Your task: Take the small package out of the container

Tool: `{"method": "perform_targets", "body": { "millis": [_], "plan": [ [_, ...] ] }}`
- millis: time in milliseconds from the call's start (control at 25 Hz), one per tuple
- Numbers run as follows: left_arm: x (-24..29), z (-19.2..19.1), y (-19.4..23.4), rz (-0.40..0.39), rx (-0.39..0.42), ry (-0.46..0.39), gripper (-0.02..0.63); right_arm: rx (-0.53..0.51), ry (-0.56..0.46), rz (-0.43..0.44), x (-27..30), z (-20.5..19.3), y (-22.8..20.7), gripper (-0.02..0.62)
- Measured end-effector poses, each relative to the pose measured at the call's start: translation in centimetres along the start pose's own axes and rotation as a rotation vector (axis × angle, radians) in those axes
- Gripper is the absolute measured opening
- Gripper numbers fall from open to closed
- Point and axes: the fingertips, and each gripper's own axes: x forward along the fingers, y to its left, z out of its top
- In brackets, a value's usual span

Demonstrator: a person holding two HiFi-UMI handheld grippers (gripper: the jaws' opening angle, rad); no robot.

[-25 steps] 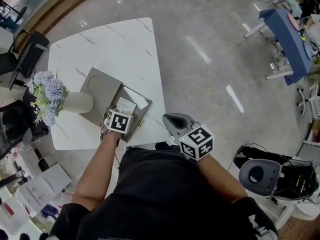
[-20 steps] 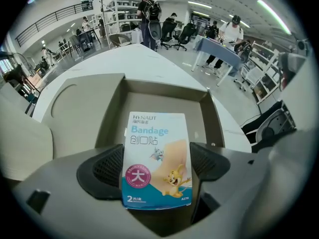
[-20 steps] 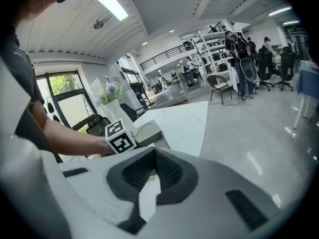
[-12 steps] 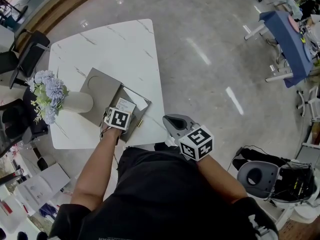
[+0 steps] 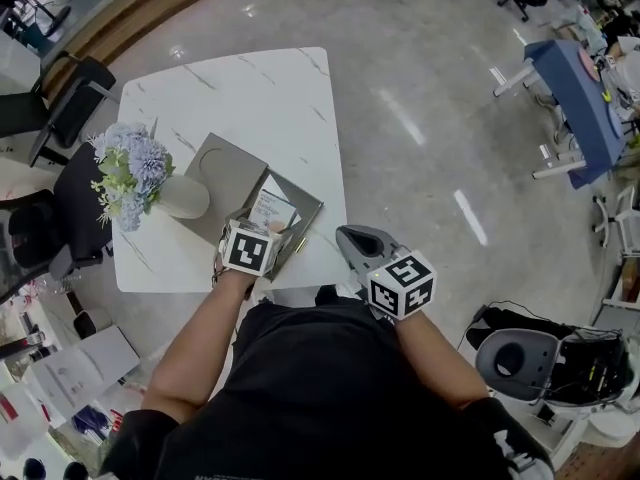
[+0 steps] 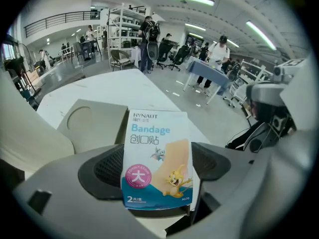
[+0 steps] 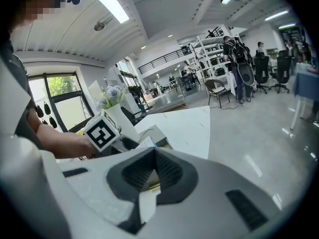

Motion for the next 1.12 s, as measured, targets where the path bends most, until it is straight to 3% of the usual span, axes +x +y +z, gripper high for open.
{"method": "perform_targets", "body": {
  "millis": [480,680,920,1120],
  "plan": [
    [-11.9,3.1,0.5,-0.082,-0.019,-0.347,0.420,-0.082,-0.151,-0.015,0.7,4.7,5.5,0.000],
    [-16.2,3.9,1.2,-0.116,0.009,-0.504,0.420,-0.143,-0.201,-0.031,0.6,7.0,7.4,-0.001],
    [-20.4,4.1,1.6,-0.140,0.031,-0.620,0.420,-0.156,-0.231,-0.013,0.3,8.8,9.3,-0.001],
    [-22.2,4.1,1.7,-0.130,0.040,-0.665,0.420,-0.178,-0.253,-0.027,-0.3,9.5,10.1,0.000]
  ]
}}
